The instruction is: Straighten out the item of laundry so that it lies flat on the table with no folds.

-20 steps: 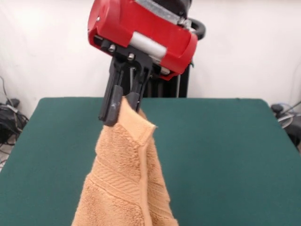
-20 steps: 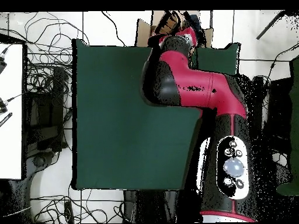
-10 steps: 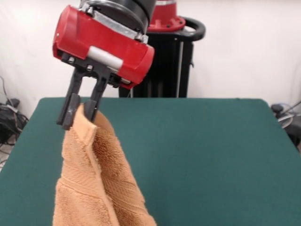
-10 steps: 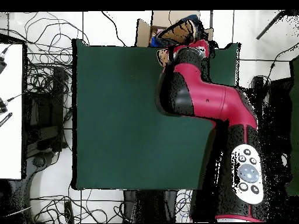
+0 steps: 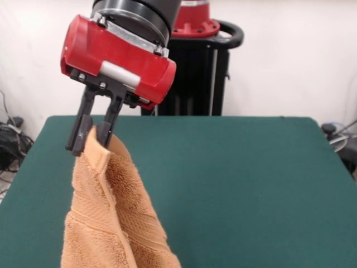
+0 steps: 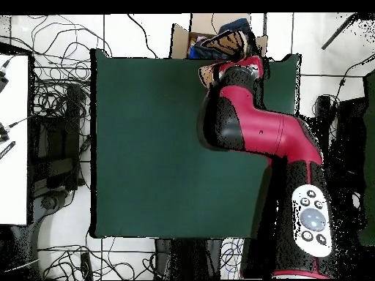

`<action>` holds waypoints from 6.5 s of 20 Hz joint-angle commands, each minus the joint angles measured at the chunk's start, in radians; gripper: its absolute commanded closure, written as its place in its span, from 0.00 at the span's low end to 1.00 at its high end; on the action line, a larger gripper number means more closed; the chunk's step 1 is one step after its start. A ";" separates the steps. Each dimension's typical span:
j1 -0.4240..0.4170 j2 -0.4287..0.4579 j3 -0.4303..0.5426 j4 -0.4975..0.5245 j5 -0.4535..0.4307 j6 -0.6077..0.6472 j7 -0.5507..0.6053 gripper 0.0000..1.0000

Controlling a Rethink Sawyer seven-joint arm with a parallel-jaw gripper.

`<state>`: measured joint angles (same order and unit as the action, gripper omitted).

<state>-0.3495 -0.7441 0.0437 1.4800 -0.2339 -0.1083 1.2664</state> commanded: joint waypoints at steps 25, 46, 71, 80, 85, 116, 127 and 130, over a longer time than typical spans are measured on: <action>-0.164 0.060 0.136 0.317 -0.143 -0.048 0.193 1.00; -0.199 0.149 0.132 0.363 -0.225 0.017 0.107 1.00; -0.229 0.179 0.222 0.304 -0.313 0.543 -0.076 1.00; -0.216 0.133 0.206 0.330 -0.314 0.614 -0.071 1.00; -0.230 0.092 0.224 0.368 -0.306 0.662 -0.098 1.00; -0.285 0.047 0.337 0.524 -0.316 0.850 -0.156 1.00; -0.297 0.025 0.368 0.555 -0.314 0.825 -0.117 1.00; -0.302 0.058 0.374 0.544 -0.324 0.777 -0.099 1.00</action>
<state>-0.6355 -0.7279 0.3312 1.9940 -0.5006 0.6414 1.2662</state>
